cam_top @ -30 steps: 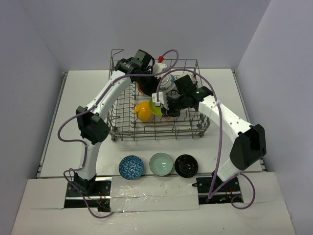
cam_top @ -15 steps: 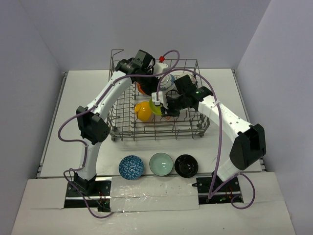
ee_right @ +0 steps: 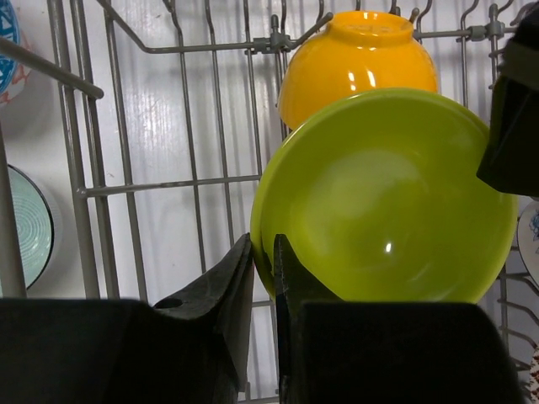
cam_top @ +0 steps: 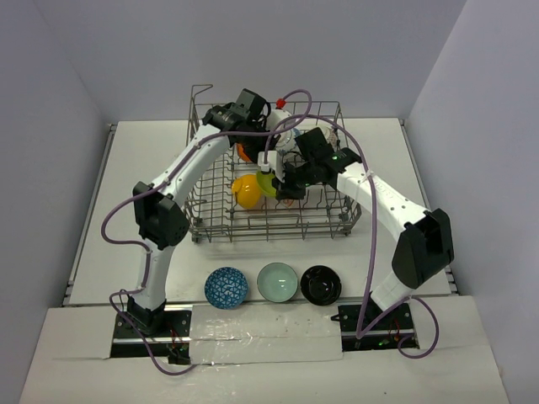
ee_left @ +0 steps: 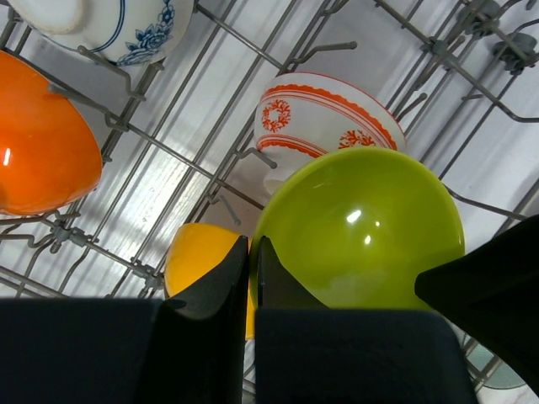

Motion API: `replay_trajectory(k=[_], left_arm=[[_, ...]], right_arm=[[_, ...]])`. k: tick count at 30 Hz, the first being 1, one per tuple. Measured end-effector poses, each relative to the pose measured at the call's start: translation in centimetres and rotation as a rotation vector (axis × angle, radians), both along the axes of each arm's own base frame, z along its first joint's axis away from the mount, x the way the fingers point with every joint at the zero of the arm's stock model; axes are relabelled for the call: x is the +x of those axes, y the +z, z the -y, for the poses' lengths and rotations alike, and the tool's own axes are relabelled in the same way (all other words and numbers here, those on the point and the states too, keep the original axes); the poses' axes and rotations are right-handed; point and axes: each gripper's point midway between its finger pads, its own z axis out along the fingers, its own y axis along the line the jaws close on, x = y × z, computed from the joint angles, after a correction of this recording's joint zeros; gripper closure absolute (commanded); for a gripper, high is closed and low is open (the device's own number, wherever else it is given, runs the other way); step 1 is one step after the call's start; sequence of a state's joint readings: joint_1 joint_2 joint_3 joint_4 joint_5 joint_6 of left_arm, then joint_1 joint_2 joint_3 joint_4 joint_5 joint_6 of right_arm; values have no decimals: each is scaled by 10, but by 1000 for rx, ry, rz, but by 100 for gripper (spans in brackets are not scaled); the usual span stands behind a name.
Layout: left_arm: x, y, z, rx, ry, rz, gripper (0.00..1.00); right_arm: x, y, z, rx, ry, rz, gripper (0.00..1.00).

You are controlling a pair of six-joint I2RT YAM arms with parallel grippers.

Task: Load the bowls into the dish rack
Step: Pass from the left arm to the right

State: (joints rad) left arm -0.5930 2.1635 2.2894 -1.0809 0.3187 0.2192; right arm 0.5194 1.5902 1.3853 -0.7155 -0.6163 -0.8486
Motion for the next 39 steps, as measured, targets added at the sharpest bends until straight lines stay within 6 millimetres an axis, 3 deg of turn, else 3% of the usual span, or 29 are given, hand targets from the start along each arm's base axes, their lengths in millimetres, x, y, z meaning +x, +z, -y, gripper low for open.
replay_trajectory(k=[10,17,22,32,39], left_arm=[[-1,10,-2,30,24,76,94],[-3,10,-1,49,35,103,81],[-13,13,-2,64,53,83,74],[-17,23,-7,71,87,104,72],[-14,32,-20,106,146,159,69]], right_arm=[[0,8,-2,26,-42,-4,100],[-3,9,-2,32,-52,-6,100],[11,7,6,8,-119,29,100],[17,11,9,5,-144,64,100],[22,13,8,13,-160,79,100]])
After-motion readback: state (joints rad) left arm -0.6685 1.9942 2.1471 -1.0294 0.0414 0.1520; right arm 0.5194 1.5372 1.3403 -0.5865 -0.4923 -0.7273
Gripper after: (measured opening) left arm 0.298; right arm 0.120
